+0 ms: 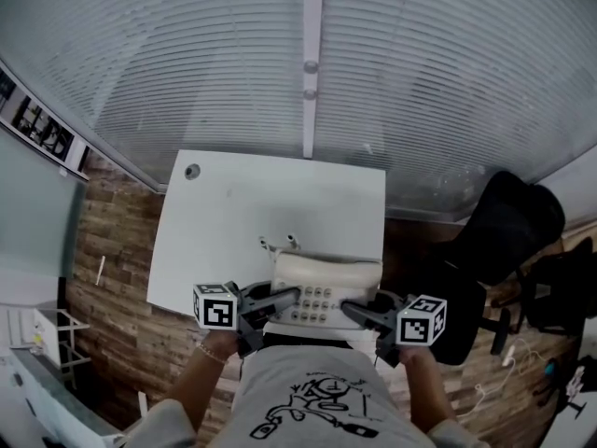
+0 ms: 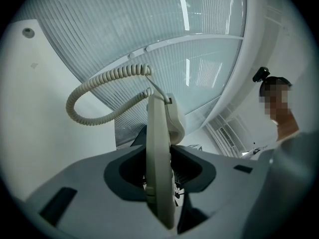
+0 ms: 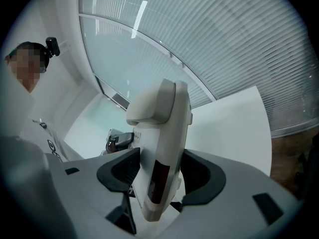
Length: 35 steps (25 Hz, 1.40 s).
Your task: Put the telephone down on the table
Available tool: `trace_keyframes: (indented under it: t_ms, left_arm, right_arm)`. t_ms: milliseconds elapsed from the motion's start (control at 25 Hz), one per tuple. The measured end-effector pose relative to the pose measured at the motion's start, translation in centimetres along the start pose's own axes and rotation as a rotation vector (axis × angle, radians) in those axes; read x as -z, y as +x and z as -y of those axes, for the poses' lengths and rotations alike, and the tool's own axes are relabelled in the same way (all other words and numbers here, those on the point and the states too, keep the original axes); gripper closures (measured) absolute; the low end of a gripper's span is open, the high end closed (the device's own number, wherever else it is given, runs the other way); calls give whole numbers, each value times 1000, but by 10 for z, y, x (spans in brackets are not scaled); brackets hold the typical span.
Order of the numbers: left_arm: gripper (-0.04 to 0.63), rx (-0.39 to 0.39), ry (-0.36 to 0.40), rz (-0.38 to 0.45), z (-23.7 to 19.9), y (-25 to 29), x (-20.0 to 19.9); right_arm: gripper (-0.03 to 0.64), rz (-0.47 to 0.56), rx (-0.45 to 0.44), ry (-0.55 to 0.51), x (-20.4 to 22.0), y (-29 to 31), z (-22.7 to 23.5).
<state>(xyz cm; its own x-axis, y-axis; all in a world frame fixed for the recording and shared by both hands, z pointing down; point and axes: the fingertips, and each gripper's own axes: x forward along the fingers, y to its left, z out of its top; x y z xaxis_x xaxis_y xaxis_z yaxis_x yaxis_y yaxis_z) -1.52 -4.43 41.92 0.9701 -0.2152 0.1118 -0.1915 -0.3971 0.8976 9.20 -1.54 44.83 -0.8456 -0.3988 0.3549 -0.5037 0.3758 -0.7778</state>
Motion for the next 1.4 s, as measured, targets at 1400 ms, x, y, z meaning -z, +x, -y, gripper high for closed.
trace_keyframes:
  t_ms: [1400]
  left_arm:
    - [448, -44, -74, -75, -63, 12, 17]
  right_arm:
    - [347, -52, 48, 42, 21, 23, 52]
